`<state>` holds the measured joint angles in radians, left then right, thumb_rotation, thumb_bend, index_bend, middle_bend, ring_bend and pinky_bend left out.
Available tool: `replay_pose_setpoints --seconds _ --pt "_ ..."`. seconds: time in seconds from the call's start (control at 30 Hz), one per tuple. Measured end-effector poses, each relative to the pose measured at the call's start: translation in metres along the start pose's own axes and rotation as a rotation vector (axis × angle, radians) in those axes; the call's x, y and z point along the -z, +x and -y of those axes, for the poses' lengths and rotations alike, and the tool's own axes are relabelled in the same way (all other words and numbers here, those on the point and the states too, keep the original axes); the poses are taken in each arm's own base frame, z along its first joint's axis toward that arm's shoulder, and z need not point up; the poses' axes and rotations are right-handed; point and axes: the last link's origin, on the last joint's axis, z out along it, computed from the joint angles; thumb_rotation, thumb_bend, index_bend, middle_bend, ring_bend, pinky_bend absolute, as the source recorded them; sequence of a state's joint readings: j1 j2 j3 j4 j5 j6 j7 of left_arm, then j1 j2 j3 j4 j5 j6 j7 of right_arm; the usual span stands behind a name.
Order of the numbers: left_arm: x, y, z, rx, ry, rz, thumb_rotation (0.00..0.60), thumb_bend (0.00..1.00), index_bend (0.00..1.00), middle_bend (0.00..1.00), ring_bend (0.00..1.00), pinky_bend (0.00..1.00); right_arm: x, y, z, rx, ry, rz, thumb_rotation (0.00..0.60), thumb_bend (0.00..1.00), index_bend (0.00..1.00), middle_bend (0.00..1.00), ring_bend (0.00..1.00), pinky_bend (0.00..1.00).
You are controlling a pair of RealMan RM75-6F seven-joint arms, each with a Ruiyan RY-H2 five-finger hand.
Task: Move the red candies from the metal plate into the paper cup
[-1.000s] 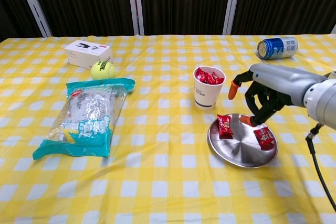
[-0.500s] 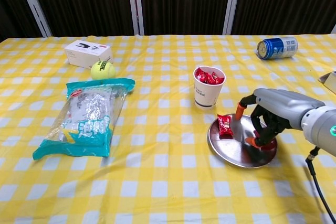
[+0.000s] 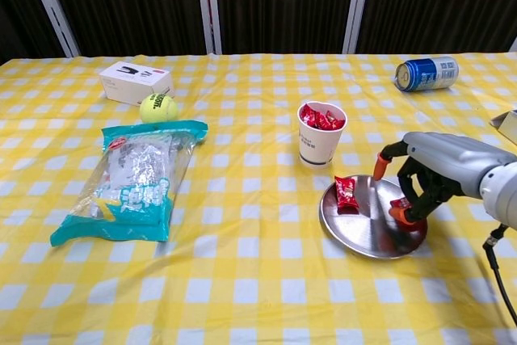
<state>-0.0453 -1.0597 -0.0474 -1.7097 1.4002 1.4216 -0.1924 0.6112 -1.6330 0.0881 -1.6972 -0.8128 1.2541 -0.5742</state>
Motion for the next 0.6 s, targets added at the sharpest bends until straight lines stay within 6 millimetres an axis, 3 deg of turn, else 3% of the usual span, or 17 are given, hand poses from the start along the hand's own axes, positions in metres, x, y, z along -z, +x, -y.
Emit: replay_pose_setpoints --seconds 0.37,0.6 --pt "0.000 0.000 -0.002 -0.005 -0.006 -0.004 0.600 0.01 0.00 0.00 0.00 0.00 0.005 -0.009 -0.012 -0.011 -0.029 0.009 0.600 0.35 0.42 0.69 0.72 1.00" --pt "0.000 0.000 -0.001 -0.007 -0.001 -0.006 0.600 0.01 0.00 0.00 0.00 0.00 0.002 -0.011 -0.020 -0.007 -0.045 0.008 0.600 0.36 0.52 0.69 0.73 1.00"
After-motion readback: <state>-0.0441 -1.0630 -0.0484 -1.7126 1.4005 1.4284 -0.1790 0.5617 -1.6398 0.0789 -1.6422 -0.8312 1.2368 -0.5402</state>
